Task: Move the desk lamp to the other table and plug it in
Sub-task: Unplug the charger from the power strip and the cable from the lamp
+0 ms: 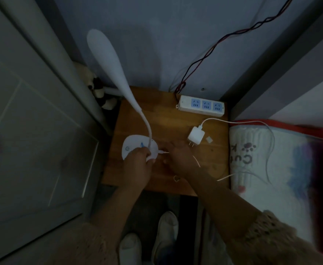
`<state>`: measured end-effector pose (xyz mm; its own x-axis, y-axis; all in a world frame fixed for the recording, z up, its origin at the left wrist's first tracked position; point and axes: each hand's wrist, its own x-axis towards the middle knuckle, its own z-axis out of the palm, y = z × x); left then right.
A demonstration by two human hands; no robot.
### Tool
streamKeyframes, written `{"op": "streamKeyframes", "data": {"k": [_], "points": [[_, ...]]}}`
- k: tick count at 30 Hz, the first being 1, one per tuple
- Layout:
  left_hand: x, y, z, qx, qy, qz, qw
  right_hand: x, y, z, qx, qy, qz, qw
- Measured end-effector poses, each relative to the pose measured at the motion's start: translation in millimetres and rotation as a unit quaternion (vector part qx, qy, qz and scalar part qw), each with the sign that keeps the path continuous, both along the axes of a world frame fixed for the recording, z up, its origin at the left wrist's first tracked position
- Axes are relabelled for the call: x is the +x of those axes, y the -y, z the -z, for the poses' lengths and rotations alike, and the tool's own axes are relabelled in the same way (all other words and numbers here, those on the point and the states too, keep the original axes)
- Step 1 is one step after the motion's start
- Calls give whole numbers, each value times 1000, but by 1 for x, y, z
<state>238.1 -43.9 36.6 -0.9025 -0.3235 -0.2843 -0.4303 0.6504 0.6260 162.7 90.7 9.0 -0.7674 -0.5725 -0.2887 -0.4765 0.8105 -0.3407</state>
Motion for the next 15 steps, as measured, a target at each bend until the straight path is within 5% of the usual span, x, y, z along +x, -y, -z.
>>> {"op": "streamKeyframes", "data": {"k": [11,15], "points": [[-35,8,25,-46,12,-2,999,-10,22,28,6,-6,-2,1000],[-42,9,25,-28,26,-30,999,-16,23,19,47,68,-10,996]]}}
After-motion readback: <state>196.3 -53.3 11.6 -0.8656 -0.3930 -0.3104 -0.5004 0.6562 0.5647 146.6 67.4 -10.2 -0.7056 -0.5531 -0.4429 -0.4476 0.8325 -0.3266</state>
